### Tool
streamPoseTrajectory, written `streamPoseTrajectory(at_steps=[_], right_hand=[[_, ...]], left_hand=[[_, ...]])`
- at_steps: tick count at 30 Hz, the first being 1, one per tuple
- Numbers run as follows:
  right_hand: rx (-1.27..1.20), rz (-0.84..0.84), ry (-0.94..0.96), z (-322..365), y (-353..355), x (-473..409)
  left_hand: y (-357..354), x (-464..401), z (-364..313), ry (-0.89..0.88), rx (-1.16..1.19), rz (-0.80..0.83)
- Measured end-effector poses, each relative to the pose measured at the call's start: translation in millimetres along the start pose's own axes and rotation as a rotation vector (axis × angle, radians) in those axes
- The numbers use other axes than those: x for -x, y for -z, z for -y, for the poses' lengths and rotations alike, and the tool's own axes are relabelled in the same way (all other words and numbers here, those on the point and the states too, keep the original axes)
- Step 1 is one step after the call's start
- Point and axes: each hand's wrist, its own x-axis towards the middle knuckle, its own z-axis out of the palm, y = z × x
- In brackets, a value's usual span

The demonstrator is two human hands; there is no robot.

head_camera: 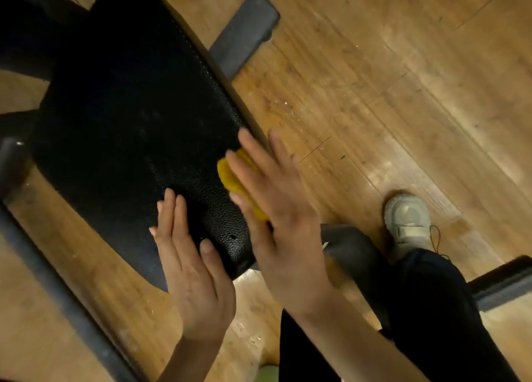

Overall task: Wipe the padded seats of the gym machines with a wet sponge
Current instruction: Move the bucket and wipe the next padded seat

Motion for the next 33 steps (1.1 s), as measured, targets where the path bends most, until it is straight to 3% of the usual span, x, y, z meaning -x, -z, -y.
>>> streamPoseTrajectory(at_steps=[3,6,9,11,14,18,22,24,26,29,33], right_hand=[[-0.258,-0.092,-0.111,0.0,3.9,-20.1],[-0.268,-0.199,-0.121,1.8,-14.2,33.2],[-0.382,-0.326,-0.173,-1.7,-20.9,34.6],[-0.575,-0.331,-0.349,-13.5,-8.2,-3.2],[-0.647,-0.313,-0.358,-19.5,0.0,-13.9],[-0.694,-0.539,-0.298,2.7,-34.2,55.5],[-0.702,-0.522,-0.453,-12.5,-20.6,18.4],[-0.687,-0.451,-0.505,-17.6,-7.8,-5.3],[-0.641,-0.534,-0.469,-7.4,-18.4,3.1],[-0.328,-0.652,-0.238,20.7,-64.1,55.4],[0.134,-0.587,-0.087,9.0,-67.1,34.0]], left_hand=[[5.7,-1.4,-0.1,-0.021,0.076,0.021],[20.6,0.4,6.3,-0.091,0.104,0.096],[32.2,-4.8,27.1,-0.272,0.018,0.236],[32.9,-9.6,43.6,-0.409,-0.033,0.284],[28.8,-11.4,52.4,-0.47,-0.029,0.264],[24.5,-8.9,54.2,-0.495,-0.022,0.223],[21.8,-9.2,55.1,-0.512,-0.018,0.199],[21.3,-9.7,55.9,-0.525,-0.018,0.193],[21.1,-10.6,57.0,-0.531,-0.028,0.198],[22.0,-13.0,57.7,-0.542,-0.031,0.199],[24.8,-12.6,58.8,-0.559,-0.031,0.22]])
